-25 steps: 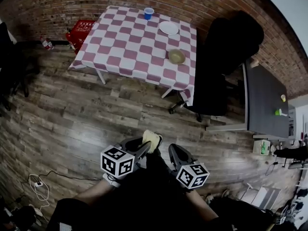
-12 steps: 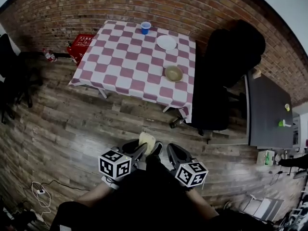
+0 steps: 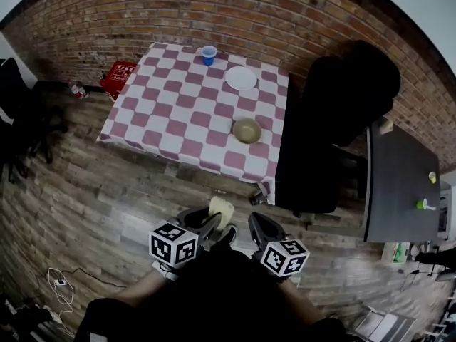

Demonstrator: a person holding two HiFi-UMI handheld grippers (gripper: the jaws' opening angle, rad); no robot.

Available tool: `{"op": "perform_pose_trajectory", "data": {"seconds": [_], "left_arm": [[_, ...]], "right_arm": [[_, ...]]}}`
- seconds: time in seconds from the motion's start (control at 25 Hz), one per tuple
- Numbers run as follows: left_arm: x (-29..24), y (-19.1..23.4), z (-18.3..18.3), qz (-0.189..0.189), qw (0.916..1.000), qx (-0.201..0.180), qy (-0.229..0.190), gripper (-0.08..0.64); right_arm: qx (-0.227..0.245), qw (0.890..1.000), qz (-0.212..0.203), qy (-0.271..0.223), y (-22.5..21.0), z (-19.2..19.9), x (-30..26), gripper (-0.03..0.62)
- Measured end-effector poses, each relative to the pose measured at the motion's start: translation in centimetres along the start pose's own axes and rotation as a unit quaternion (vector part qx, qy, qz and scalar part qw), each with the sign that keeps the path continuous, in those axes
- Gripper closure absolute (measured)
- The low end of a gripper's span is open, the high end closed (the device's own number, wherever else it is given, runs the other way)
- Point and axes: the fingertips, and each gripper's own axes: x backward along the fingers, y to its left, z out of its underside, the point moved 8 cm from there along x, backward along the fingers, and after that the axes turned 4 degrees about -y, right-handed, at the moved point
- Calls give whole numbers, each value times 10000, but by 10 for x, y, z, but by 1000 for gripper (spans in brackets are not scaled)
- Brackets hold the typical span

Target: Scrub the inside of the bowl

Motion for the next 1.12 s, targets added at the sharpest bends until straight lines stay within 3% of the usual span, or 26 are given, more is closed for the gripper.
{"op": "perform_pose_trajectory", "data": {"seconds": [0.36, 0.64, 0.88, 1.12], "left_arm": [[-63, -18, -31, -162, 9998, -22, -73, 446], [-84, -21, -48, -349, 9994, -19, -72, 446], [-99, -9, -65, -410, 9991, -59, -33, 446], [-123, 21, -90, -322, 9995, -57, 15, 446]], "right_arm": [[-6, 9997, -227, -17, -57, -47, -8, 560], [-183, 9994, -307, -36, -81, -65, -13, 560], [-346, 9990, -299, -18, -94, -70, -27, 560], [-439, 9989, -20, -145, -109, -90, -50, 560]]}}
